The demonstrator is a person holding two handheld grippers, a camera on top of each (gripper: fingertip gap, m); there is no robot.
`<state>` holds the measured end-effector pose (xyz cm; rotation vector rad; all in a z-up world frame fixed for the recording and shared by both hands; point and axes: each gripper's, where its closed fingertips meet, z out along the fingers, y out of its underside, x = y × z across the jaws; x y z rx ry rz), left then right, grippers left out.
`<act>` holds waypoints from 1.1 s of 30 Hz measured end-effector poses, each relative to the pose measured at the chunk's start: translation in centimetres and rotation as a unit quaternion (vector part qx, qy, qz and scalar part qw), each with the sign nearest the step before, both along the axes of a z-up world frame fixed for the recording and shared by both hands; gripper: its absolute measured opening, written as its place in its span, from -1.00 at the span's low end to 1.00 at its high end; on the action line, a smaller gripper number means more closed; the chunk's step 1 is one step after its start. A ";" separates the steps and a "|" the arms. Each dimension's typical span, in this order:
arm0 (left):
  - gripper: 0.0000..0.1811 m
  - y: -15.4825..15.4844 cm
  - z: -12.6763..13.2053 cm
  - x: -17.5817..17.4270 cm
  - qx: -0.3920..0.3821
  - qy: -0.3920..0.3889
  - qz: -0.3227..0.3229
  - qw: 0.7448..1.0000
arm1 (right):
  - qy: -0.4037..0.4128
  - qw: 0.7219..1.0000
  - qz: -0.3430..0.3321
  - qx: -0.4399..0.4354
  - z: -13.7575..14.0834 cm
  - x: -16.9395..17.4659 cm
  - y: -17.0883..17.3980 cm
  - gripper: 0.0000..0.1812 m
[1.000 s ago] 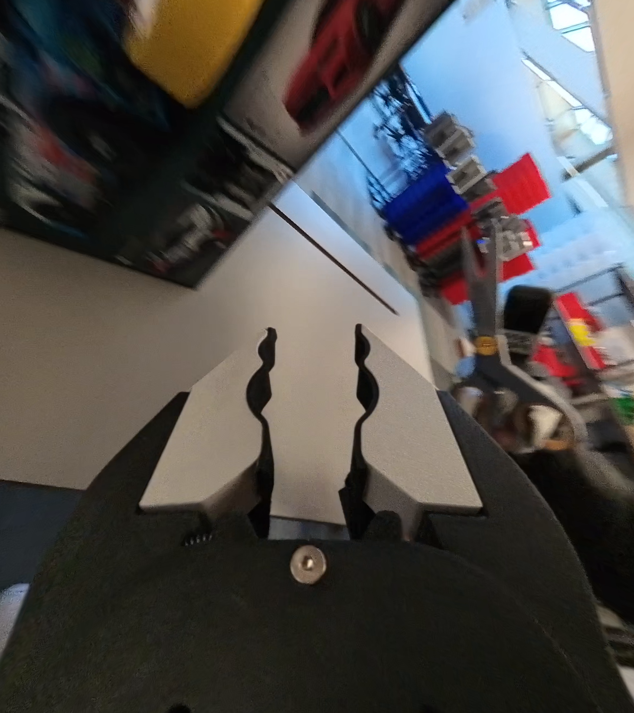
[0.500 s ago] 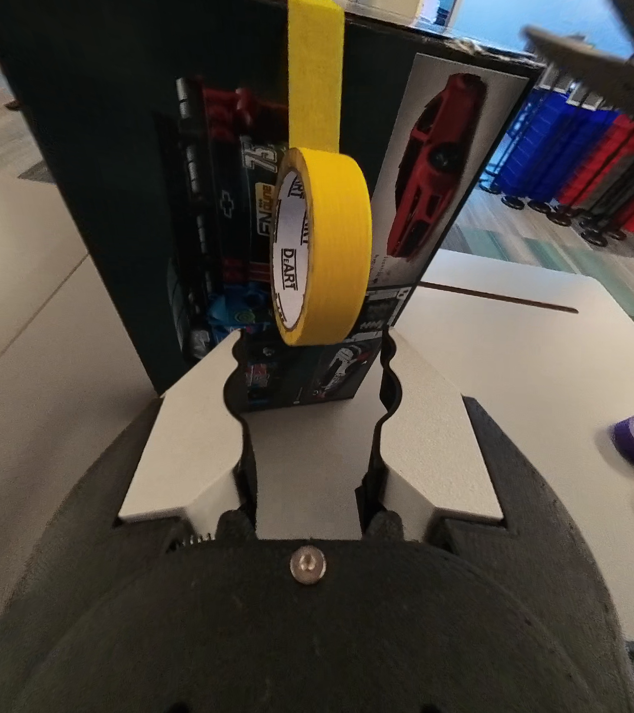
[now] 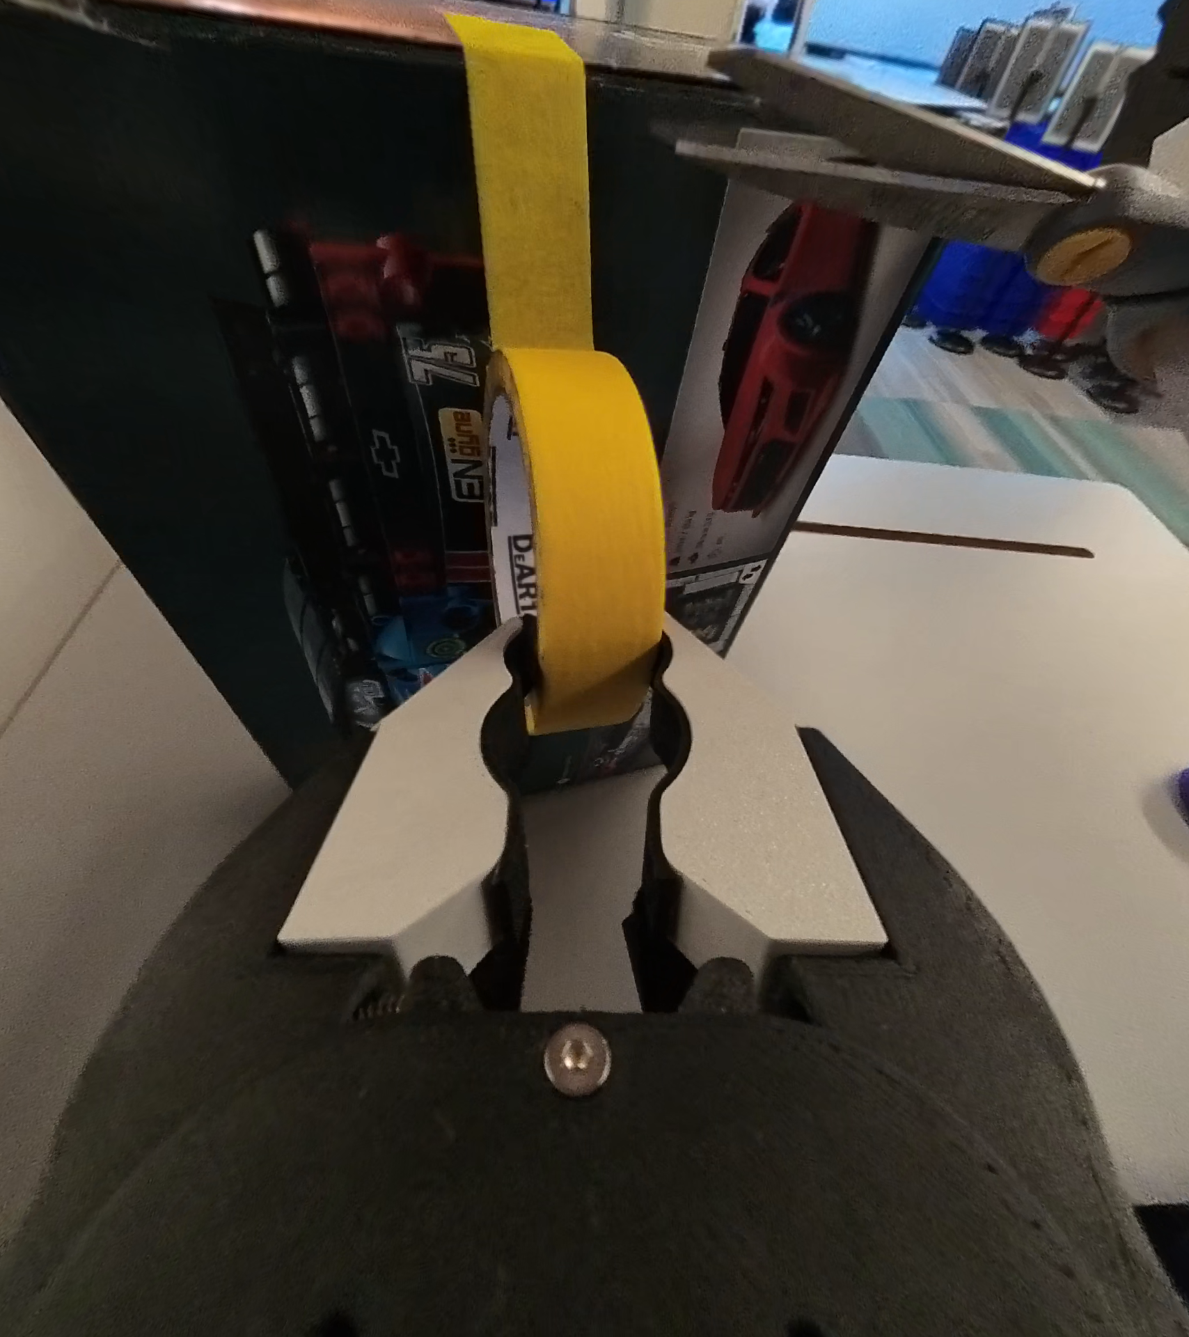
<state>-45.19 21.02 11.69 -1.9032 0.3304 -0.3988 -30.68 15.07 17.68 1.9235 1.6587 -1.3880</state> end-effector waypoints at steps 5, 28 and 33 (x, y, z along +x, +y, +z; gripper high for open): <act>-0.71 -0.6 -0.1 0.0 0.002 0.034 0.011 0.999 | -0.021 1.000 0.013 -0.006 -0.5 0.0 0.2 -0.57; -0.72 -0.4 0.6 0.2 0.021 0.014 0.011 1.000 | -0.067 0.996 0.051 -0.012 0.1 -1.7 0.1 -0.58; -0.72 -0.5 0.6 0.3 0.021 0.014 0.008 1.000 | -0.075 0.997 0.034 -0.013 -0.3 -0.4 0.5 -0.58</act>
